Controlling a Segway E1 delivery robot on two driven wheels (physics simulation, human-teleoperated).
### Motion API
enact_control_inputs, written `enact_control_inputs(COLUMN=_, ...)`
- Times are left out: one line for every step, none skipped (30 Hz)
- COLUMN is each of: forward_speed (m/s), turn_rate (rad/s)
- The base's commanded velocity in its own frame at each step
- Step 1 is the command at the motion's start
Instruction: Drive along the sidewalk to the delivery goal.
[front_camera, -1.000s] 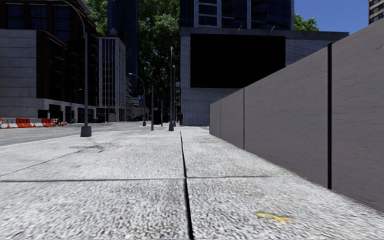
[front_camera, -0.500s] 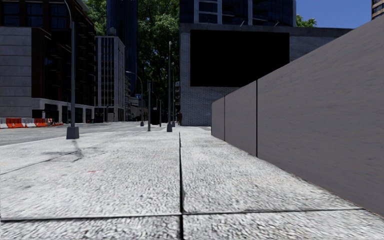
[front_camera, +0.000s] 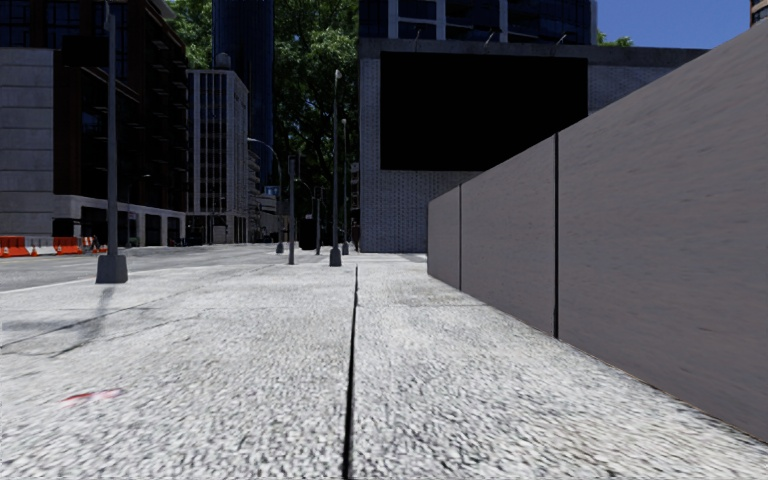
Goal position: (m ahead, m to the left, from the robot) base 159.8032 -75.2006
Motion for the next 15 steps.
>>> enact_control_inputs(forward_speed=2.00, turn_rate=0.00)
enact_control_inputs(forward_speed=2.00, turn_rate=0.00)
enact_control_inputs(forward_speed=2.00, turn_rate=0.00)
enact_control_inputs(forward_speed=2.00, turn_rate=0.00)
enact_control_inputs(forward_speed=2.00, turn_rate=0.00)
enact_control_inputs(forward_speed=2.00, turn_rate=0.00)
enact_control_inputs(forward_speed=2.00, turn_rate=0.03)
enact_control_inputs(forward_speed=2.00, turn_rate=0.09)
enact_control_inputs(forward_speed=2.00, turn_rate=0.13)
enact_control_inputs(forward_speed=2.00, turn_rate=0.15)
enact_control_inputs(forward_speed=2.00, turn_rate=0.15)
enact_control_inputs(forward_speed=2.00, turn_rate=0.15)
enact_control_inputs(forward_speed=2.00, turn_rate=0.15)
enact_control_inputs(forward_speed=2.00, turn_rate=0.16)
enact_control_inputs(forward_speed=2.00, turn_rate=0.18)
